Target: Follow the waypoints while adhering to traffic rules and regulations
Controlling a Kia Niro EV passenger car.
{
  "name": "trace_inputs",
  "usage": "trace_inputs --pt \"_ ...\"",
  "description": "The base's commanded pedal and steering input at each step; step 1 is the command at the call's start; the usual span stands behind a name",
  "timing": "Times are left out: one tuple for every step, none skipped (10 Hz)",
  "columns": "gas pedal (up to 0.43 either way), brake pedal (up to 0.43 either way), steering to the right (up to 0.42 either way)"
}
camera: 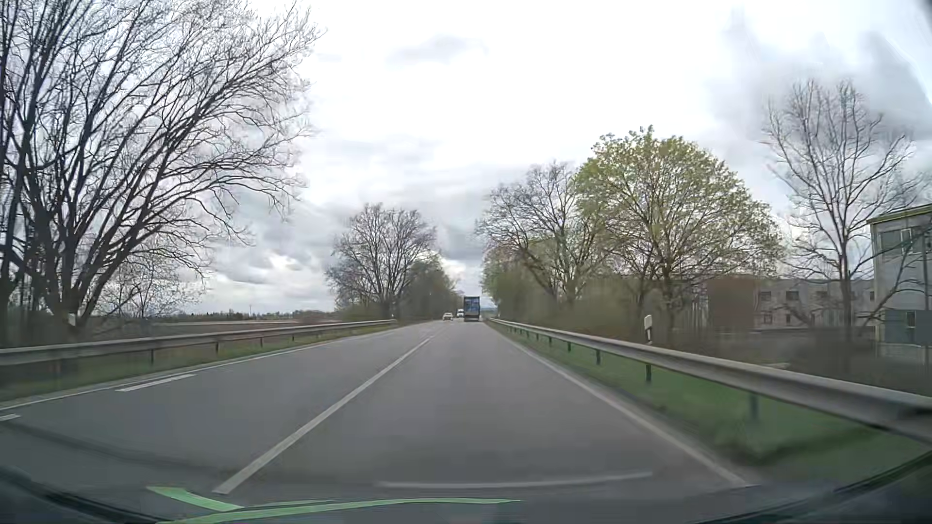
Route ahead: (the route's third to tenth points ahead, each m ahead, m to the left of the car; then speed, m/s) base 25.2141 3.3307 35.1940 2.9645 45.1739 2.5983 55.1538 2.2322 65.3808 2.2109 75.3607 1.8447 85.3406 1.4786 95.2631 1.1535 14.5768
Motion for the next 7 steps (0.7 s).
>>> trace_inputs --pt "0.047 0.0 0.0" --pt "0.059 0.0 0.001" --pt "0.067 0.0 0.001" --pt "0.067 0.0 0.002" --pt "0.079 0.0 0.002" --pt "0.079 0.0 0.002" --pt "0.079 0.0 0.002"
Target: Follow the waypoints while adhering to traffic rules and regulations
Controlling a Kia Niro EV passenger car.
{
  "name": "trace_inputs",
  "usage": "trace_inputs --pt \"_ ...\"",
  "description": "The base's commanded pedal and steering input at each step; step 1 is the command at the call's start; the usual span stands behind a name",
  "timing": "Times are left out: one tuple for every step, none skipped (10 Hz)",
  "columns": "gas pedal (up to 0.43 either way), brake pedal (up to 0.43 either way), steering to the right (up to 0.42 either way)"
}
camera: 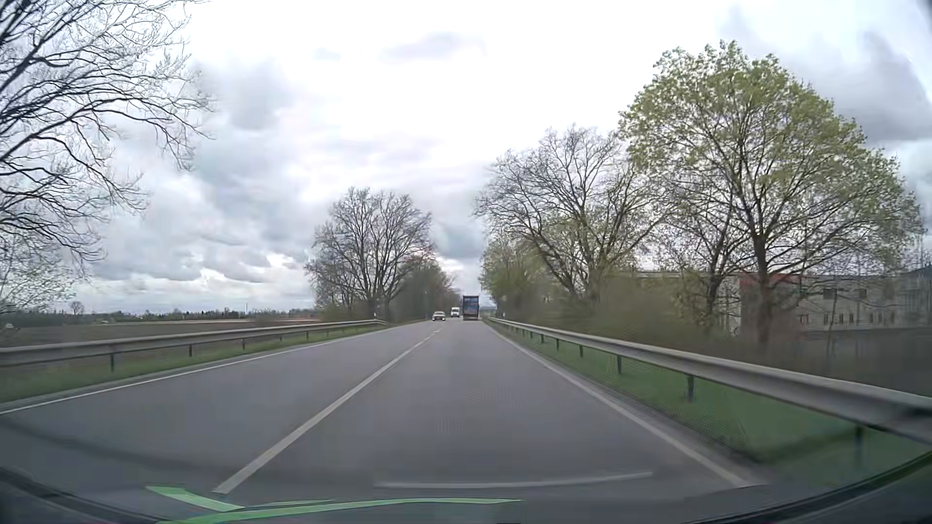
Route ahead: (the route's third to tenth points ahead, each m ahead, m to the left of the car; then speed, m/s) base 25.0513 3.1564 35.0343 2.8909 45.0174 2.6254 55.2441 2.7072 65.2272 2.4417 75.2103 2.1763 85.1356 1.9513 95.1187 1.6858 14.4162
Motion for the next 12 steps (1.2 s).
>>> trace_inputs --pt "0.079 0.0 0.002" --pt "0.079 0.0 0.002" --pt "0.087 0.0 0.002" --pt "0.087 0.0 0.002" --pt "0.087 0.0 0.002" --pt "0.087 0.0 0.002" --pt "0.087 0.0 0.002" --pt "0.087 0.0 0.002" --pt "0.098 0.0 0.002" --pt "0.098 0.0 0.002" --pt "0.098 0.0 0.001" --pt "0.098 0.0 0.001"
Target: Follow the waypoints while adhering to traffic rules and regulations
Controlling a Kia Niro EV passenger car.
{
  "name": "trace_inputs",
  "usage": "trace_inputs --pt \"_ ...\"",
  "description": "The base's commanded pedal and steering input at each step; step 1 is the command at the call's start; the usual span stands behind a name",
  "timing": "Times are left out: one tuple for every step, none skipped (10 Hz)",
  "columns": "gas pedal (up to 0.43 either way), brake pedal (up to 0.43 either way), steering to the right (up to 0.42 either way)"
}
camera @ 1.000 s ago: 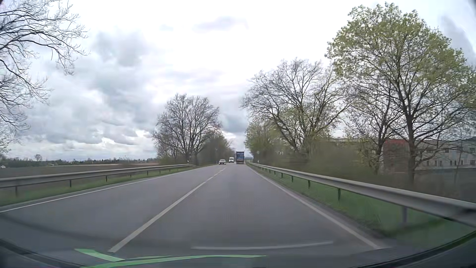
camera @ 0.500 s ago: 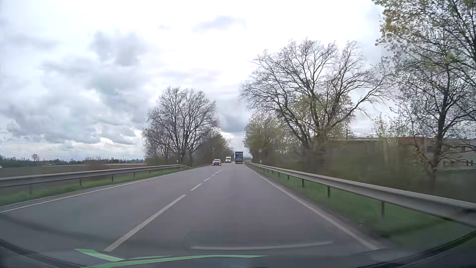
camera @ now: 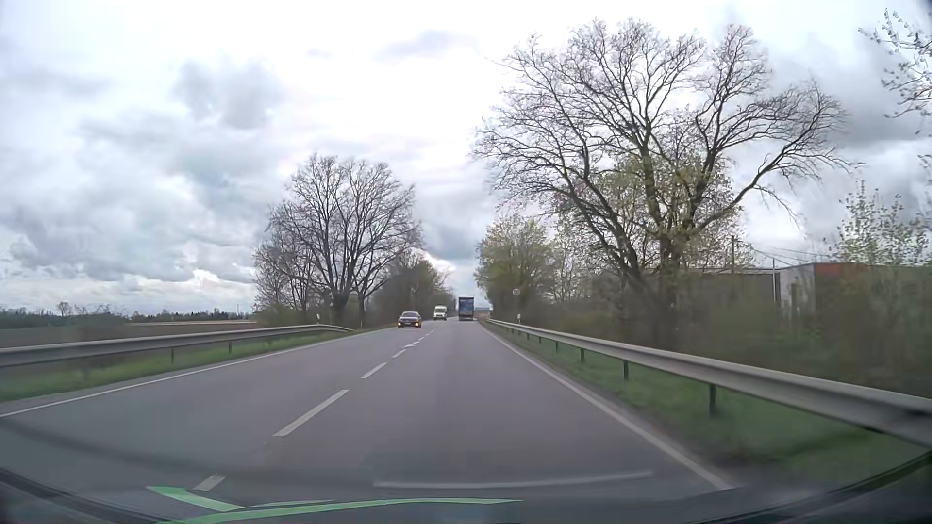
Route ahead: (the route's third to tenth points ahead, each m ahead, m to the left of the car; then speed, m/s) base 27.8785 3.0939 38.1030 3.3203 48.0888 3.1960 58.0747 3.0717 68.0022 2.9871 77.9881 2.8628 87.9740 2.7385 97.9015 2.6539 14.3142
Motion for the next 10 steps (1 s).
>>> trace_inputs --pt "0.098 0.0 0.0" --pt "0.098 0.0 0.0" --pt "0.098 0.0 0.0" --pt "0.087 0.0 -0.001" --pt "0.087 0.0 -0.001" --pt "0.079 0.0 -0.001" --pt "0.079 0.0 -0.002" --pt "0.067 0.0 -0.002" --pt "0.067 0.0 -0.002" --pt "0.059 0.0 -0.002"
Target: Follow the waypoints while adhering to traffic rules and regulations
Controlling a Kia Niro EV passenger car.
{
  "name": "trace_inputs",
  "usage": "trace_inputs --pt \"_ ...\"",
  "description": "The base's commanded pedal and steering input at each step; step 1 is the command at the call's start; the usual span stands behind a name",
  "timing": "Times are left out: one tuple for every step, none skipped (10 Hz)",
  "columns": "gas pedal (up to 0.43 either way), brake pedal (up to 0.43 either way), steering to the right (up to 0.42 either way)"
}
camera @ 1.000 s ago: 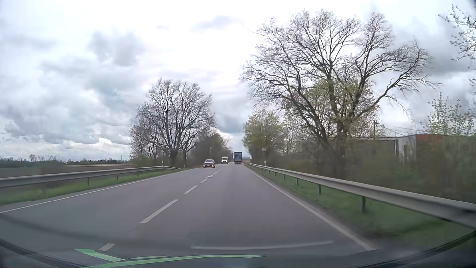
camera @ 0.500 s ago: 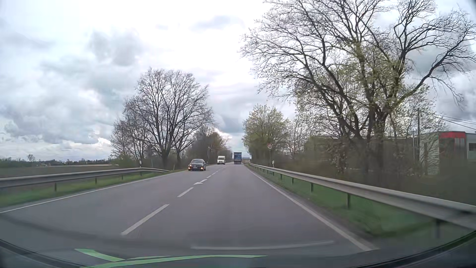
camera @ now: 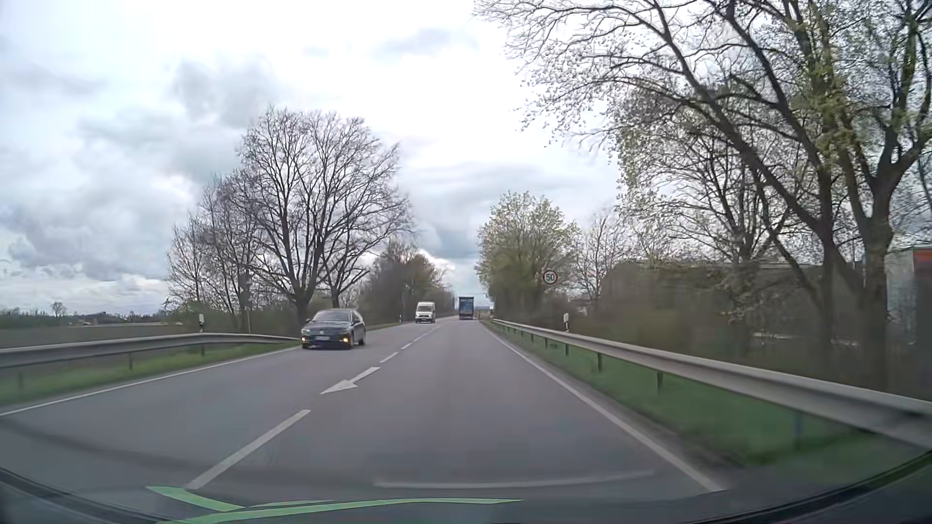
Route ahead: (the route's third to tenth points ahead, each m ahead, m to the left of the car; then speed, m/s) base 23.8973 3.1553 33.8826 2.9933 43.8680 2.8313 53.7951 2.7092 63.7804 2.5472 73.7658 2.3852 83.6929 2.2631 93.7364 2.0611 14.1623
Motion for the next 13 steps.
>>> trace_inputs --pt "0.039 0.0 -0.002" --pt "0.0 0.0 -0.003" --pt "0.0 0.0 -0.003" --pt "0.0 0.0 -0.003" --pt "0.0 0.0 -0.002" --pt "0.0 0.0 -0.002" --pt "0.0 0.0 -0.002" --pt "0.0 0.0 -0.002" --pt "0.0 0.0 -0.002" --pt "0.0 0.0 -0.002" --pt "0.0 0.0 -0.002" --pt "0.0 0.0 -0.002" --pt "0.0 0.0 -0.002"
